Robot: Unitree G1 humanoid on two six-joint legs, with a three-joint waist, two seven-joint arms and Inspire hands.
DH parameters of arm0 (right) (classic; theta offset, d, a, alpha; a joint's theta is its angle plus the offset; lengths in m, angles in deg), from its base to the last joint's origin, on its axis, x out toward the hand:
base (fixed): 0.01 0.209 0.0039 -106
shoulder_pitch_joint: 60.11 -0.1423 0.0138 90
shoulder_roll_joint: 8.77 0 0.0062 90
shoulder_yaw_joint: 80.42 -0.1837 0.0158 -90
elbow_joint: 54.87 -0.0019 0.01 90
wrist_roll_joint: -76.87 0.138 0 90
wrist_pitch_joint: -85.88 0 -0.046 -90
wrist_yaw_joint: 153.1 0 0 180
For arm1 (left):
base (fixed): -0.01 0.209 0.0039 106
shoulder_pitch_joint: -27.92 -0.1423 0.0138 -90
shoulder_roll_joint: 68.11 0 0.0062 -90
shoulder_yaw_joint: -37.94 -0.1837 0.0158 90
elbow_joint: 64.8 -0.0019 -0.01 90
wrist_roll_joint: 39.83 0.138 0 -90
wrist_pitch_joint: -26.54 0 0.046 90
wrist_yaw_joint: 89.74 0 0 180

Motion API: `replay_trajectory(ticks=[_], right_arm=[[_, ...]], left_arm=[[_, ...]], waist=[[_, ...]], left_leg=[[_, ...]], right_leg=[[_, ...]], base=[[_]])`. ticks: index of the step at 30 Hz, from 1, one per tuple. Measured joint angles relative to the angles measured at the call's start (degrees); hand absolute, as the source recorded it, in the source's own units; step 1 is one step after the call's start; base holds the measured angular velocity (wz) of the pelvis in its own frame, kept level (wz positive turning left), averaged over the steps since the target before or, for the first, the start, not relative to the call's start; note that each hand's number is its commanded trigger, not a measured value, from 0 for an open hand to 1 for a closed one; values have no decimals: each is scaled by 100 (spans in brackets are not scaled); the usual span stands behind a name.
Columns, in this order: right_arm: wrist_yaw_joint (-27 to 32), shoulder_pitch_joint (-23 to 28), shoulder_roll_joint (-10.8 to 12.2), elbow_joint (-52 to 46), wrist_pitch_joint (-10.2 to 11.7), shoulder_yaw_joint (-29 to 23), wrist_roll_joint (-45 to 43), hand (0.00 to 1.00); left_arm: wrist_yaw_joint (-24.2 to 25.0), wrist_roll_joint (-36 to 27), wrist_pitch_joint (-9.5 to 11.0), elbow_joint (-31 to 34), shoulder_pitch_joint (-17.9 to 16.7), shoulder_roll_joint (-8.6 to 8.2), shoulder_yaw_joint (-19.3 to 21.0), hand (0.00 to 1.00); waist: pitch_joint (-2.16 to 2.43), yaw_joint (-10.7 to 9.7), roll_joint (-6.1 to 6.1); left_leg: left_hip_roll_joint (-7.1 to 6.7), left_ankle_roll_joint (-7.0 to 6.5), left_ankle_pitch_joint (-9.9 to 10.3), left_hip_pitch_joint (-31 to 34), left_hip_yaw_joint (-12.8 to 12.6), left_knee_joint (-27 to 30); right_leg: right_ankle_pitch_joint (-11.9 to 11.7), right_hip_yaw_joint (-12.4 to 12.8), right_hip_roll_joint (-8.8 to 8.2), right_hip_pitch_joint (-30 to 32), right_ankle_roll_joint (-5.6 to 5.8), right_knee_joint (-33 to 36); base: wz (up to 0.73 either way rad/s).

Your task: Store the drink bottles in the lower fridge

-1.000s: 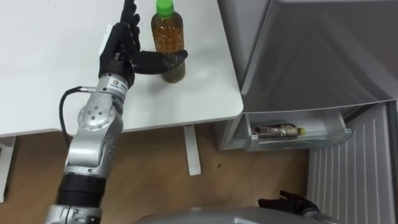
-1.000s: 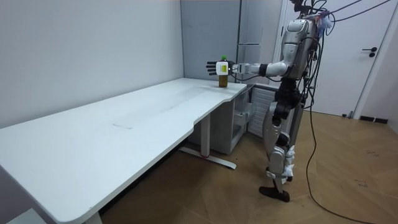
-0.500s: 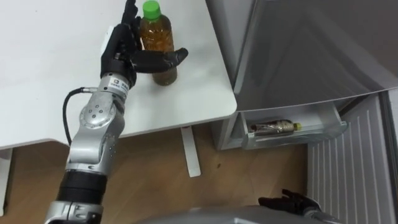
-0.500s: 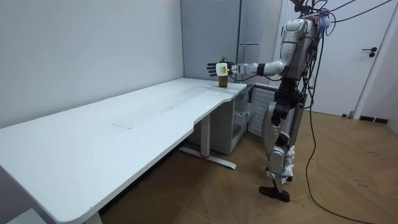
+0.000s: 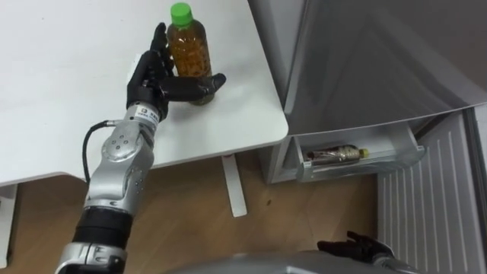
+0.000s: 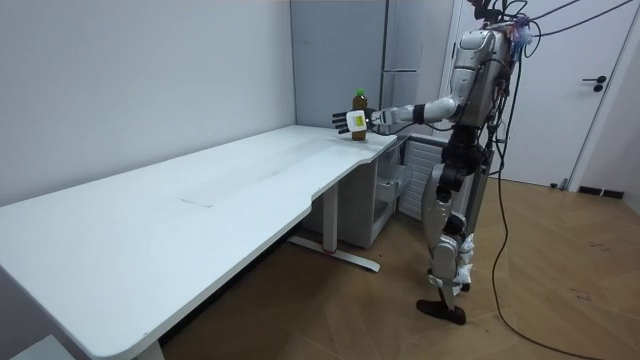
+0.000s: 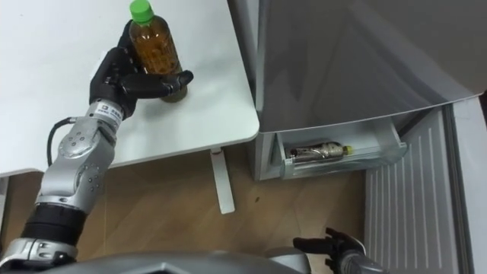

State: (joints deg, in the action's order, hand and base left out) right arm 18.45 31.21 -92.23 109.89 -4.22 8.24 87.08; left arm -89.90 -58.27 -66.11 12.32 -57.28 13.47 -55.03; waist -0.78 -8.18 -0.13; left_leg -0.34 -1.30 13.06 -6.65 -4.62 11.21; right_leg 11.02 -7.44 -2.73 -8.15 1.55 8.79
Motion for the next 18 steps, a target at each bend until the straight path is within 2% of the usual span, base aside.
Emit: replay_trajectory(ticks=[4,8,18], right_arm=[[-39,2,-37,-4,1,-25,-1,0],[-36,20,-49,-20,1,-109,-2,0],[-42,-10,-53,-20,-5,-113,-11,0]], left_arm=[[-2,7,0,-113,144,7,56,0],[-3,6,-1,-514,386,22,106,0],[-29,-14,-1,-585,418,41,241,0]], waist=[[-23,-1,-52],[-22,-4,-100],[-12,-93,-114]], left_leg=[[-1,0,0,-11,0,2],[1,0,0,-7,1,2],[2,0,0,-8,-12,3]], right_leg=[[-3,28,1,-2,1,2],[-4,40,8,4,0,4],[-5,81,10,23,-2,2]], base=[[-1],[0],[-2]])
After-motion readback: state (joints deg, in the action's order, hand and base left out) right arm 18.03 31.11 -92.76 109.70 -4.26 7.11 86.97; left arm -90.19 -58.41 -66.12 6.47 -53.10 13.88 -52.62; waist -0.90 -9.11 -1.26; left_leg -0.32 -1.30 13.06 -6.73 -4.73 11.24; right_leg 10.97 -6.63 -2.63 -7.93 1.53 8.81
